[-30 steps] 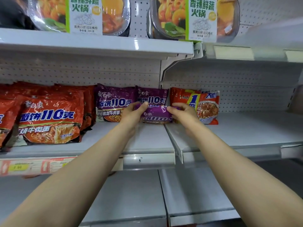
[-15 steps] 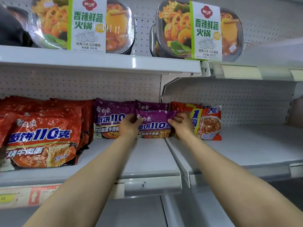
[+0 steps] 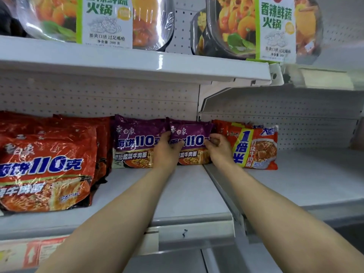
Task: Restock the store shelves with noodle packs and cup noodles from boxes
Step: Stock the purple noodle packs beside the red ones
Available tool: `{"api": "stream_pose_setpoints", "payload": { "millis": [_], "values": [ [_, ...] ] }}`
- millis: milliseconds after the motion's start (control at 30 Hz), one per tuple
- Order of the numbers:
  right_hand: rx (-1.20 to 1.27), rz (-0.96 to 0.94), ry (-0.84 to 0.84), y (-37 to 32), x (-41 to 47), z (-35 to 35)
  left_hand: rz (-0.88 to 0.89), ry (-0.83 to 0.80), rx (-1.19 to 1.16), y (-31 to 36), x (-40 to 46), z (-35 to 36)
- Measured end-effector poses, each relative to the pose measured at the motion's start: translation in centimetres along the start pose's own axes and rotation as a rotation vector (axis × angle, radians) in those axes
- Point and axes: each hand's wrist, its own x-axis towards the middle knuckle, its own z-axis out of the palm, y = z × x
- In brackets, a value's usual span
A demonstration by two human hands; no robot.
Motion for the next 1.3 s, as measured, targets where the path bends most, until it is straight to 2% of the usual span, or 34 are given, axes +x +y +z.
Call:
{"api": "stream_pose_setpoints", "payload": {
  "millis": [267,400,533,600,700,833,1067,1300],
  "values": [
    [-0.023,-0.036,-0.14,0.1,-0.2,-0.4,-0.009,-0.192,-0.122,-0.6,0.0,0.3],
    [-0.159,-0.08,-0.239,0.0,-0.7,-0.5,0.123,-0.143,0.061,-1.0,0.4,0.7],
    [-0.431,-0.276,-0.123,0.0,-1.4,-0.5,0.254,-0.036,0.327,-0.9,-0.2,0.3],
    [-0.545,-0.394,-0.071,0.2,-1.8,-0.5,0.266,-0.06,0.432,-1.0,-0.7,0.2],
    [-0.776,-0.503,-0.12,0.3,-2.4,-0.4,0.227,-0.131,0.547,-1.1,-1.2,0.4],
    [-0.928,-0.503,-0.219,0.7,-2.7,0.0,0.191,-0.206,0.605,-1.5,-1.5,0.8],
    [-0.949,-0.384,-0.392,1.8,-1.8,0.6,0.123,-0.394,0.641,-2.4,-0.8,1.1],
    [-0.933,-0.332,-0.452,2.2,-1.1,1.0,0.062,-0.455,0.646,-2.7,-0.1,1.7]
  ]
}}
